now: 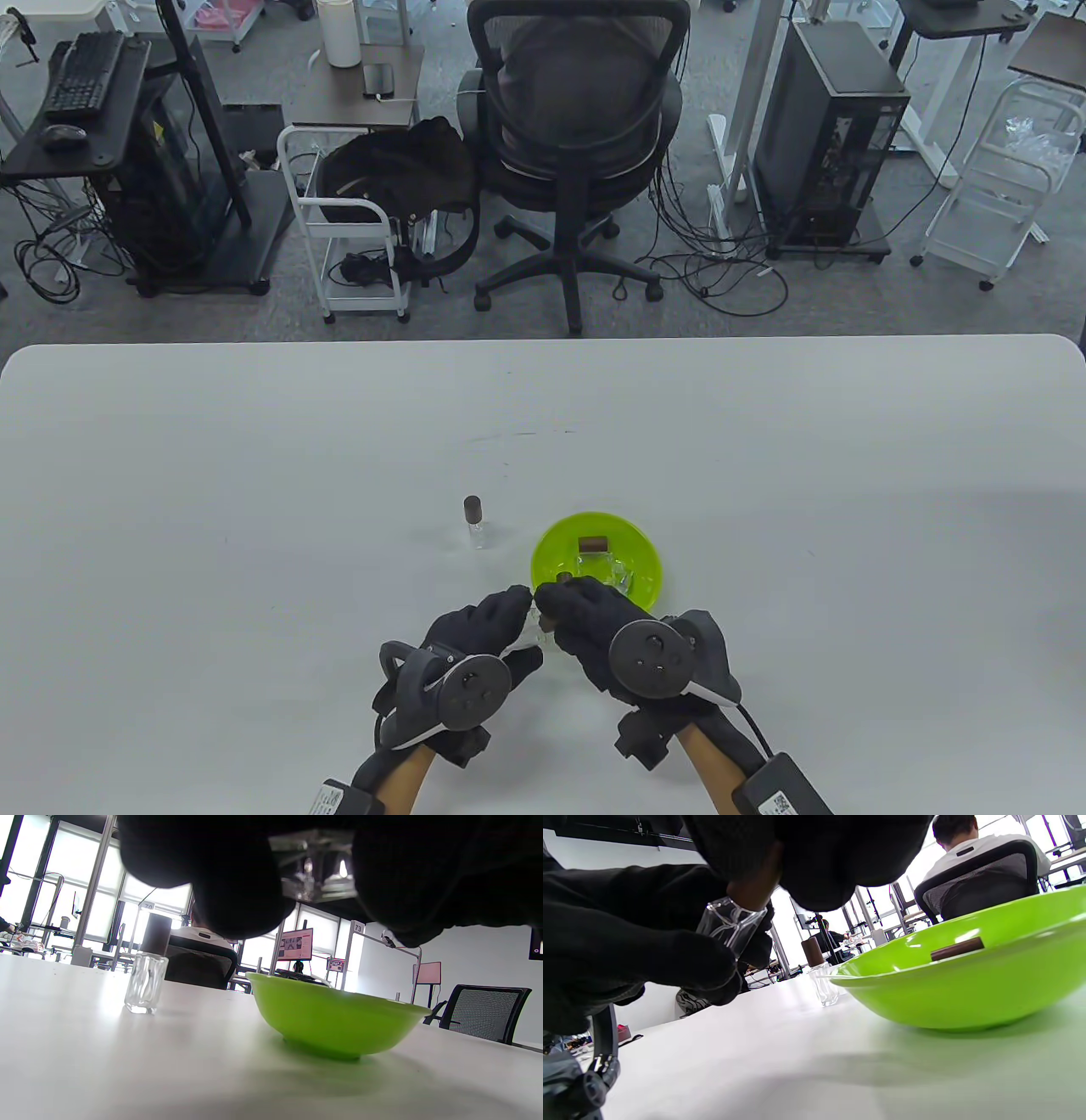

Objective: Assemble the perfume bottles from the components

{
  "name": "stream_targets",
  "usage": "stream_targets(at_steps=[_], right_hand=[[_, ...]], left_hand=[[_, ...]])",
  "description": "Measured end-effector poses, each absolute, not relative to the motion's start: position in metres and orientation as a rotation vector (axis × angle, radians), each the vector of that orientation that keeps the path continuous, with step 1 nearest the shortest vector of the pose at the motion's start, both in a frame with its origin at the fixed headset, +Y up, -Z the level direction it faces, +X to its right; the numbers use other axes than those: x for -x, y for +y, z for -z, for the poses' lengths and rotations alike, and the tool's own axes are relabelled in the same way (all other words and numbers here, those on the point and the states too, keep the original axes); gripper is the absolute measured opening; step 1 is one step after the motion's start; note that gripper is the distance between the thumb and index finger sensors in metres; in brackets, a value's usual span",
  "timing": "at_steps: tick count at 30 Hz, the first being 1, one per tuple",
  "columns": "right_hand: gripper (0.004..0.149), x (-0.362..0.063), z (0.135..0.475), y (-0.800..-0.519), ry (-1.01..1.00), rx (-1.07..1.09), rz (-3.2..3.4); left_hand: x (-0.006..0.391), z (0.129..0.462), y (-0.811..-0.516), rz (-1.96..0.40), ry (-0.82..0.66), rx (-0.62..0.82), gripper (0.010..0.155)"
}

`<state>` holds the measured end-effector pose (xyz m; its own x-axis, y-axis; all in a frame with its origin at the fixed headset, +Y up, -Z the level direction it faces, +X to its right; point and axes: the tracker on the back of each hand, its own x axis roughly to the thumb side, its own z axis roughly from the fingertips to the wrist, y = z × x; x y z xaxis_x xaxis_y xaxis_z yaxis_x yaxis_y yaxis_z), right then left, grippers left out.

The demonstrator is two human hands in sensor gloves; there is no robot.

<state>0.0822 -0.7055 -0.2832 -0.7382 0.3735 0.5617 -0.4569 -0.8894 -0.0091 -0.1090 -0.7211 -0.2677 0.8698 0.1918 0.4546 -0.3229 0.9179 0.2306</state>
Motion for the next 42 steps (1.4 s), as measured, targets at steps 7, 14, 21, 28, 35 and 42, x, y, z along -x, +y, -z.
stream_targets(at_steps=[7,14,21,28,35,42], right_hand=[[0.05,-0.081,0.282,-0.705,-0.233,-0.791,-2.577],[0.05,-0.08,0.28,-0.7,-0.272,-0.79,-2.577],[0.05,-0.078,0.282,-0.705,-0.246,-0.775,-2.576],[0.05,-0.077,0.281,-0.705,-0.263,-0.762,-2.579],[0.05,-0.071,0.275,-0.703,-0.293,-0.826,-2.621],[0.072,-0.084,0.269,-0.682,-0.302,-0.831,-2.711]], left_hand=[[0.107,0.267,-0.718,-0.269,-0.461,-0.292,0.07],[0.107,0.264,-0.713,-0.289,-0.473,-0.313,0.07],[0.104,0.264,-0.714,-0.253,-0.463,-0.307,0.069],[0.101,0.263,-0.711,-0.252,-0.437,-0.333,0.069],[0.113,0.267,-0.712,-0.27,-0.433,-0.329,0.071],[0.123,0.275,-0.716,-0.332,-0.366,-0.318,0.074]])
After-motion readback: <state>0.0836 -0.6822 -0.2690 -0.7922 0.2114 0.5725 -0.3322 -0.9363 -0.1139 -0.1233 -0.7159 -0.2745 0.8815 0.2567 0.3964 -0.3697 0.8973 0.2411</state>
